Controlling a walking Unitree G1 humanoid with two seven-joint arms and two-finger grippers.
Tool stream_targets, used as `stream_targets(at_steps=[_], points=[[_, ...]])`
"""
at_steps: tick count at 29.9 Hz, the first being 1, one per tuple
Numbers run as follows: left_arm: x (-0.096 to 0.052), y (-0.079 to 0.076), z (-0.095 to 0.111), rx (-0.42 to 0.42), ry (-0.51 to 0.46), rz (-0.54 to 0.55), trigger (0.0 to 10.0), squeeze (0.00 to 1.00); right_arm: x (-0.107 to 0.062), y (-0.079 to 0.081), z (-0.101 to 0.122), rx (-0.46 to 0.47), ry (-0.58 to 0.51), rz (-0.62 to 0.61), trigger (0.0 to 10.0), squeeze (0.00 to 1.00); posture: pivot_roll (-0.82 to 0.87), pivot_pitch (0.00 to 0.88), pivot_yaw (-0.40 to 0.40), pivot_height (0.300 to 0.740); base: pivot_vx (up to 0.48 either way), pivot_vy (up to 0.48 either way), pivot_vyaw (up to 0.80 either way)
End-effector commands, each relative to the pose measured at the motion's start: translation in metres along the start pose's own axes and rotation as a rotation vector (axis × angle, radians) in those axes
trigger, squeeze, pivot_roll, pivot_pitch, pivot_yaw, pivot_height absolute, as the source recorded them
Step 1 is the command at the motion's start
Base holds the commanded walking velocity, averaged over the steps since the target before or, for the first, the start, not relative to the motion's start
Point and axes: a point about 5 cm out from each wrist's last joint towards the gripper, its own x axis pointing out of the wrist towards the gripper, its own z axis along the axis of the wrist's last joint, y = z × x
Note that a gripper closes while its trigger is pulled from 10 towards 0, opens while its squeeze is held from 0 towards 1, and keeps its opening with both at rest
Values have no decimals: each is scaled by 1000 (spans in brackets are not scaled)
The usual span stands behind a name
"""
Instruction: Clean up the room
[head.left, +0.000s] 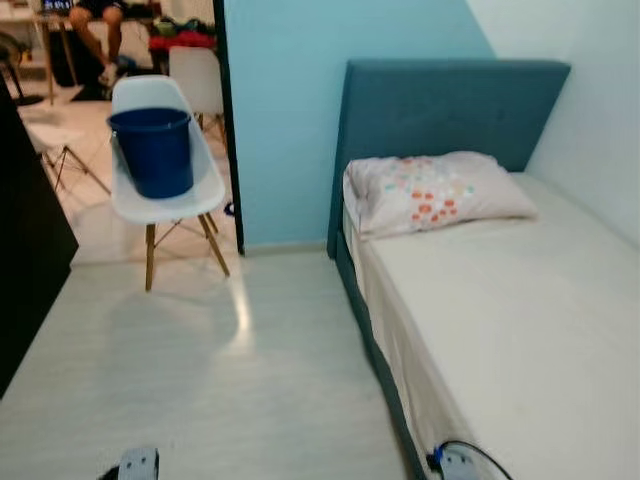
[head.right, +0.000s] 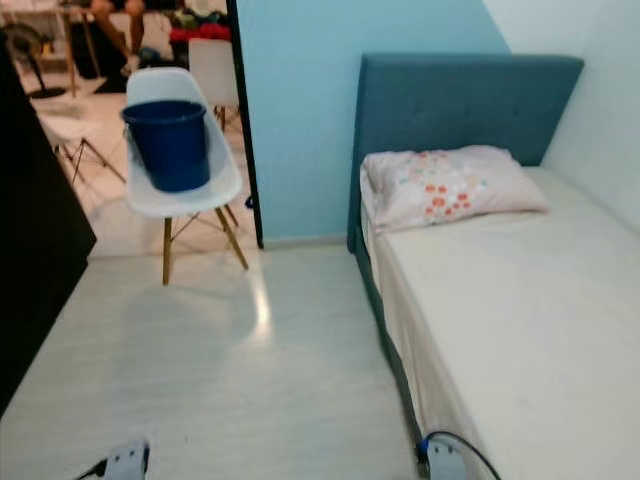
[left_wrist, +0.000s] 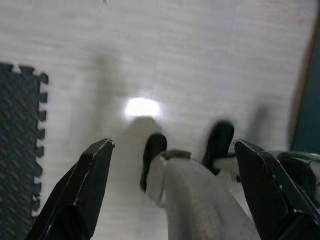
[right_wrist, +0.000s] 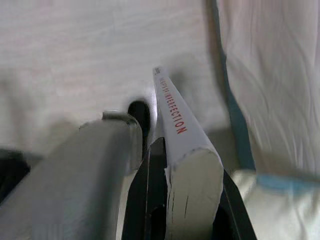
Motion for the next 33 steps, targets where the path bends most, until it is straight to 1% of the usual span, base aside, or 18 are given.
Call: stream_targets(at_steps=[1, 5, 6, 8, 12, 17, 19, 20, 21, 22, 24, 26, 27, 28, 29, 30, 31, 33], points=[[0, -4, -6, 8, 19, -14, 10000, 0, 1, -3, 15, 0, -52, -21, 10000, 0, -49, 0, -38, 736, 319, 0, 0], [0, -5, -8, 15, 27, -20, 10000, 0, 1, -4, 11, -16, -27, -32, 10000, 0, -42, 0, -43, 736, 317, 0, -400], [0, -6, -9, 11, 27, -24, 10000, 0, 0, -6, 0, -36, 10, -39, 10000, 0, -34, 0, -49, 736, 311, 0, -781], [0, -6, -9, 11, 27, -24, 10000, 0, 0, -6, 0, -36, 10, -39, 10000, 0, -34, 0, -49, 736, 311, 0, -781], [-1, -4, -11, 8, 31, -23, 10000, 0, -2, -6, -12, -32, 34, -50, 10000, 0, -40, 0, -44, 736, 317, 0, -586], [-2, -3, -13, 13, 37, -25, 10000, 0, -2, -5, -6, -14, -7, -52, 10000, 0, -42, 0, -42, 736, 316, 0, 0], [-2, -2, -13, 18, 39, -28, 10000, 0, 0, -5, 10, -29, -69, -48, 10000, 0, -48, 0, -35, 736, 315, 0, 0], [-2, -2, -13, 18, 39, -28, 10000, 0, 0, -5, 10, -29, -69, -48, 10000, 0, -48, 0, -35, 736, 315, 0, 0], [-2, -2, -13, 23, 39, -30, 10000, 0, 1, -4, 29, -61, -132, -43, 10000, 0, -49, 0, -34, 736, 311, 0, 0], [-2, -2, -12, 24, 39, -31, 10000, 0, 1, -4, 36, -73, -155, -42, 10000, 0, -49, 0, -34, 736, 311, 0, 0], [-2, -2, -12, 24, 39, -31, 10000, 0, 1, -4, 36, -73, -155, -42, 10000, 0, -49, 0, -34, 736, 311, 0, 0], [-1, -3, -10, 25, 33, -34, 10000, 0, 1, -2, 65, -93, -256, -18, 10000, 0, -49, 0, -34, 736, 317, 0, 0], [-1, -3, -9, 26, 30, -36, 10000, 0, 0, 0, 82, -91, -317, 3, 10000, 0, -50, 0, -33, 736, 315, 0, 0], [-1, -3, -9, 26, 30, -36, 10000, 0, 0, 0, 82, -91, -317, 3, 10000, 0, -50, 0, -33, 736, 315, 0, 0], [-1, -3, -9, 27, 29, -37, 10000, 0, -3, 1, 102, -70, -387, 27, 10000, 0, -53, 0, -31, 736, 315, 0, 0], [-1, -3, -9, 27, 29, -37, 10000, 0, -3, 1, 102, -70, -387, 27, 10000, 0, -53, 0, -31, 736, 315, 0, 0], [-1, -4, -8, 27, 28, -38, 10000, 0, -4, 2, 113, -54, -429, 41, 10000, 0, -53, 0, -31, 736, 315, 0, 0], [-1, -4, -8, 28, 28, -39, 10000, 0, -7, 2, 124, -23, -470, 54, 10000, 0, -54, 0, -33, 736, 315, 0, 0]])
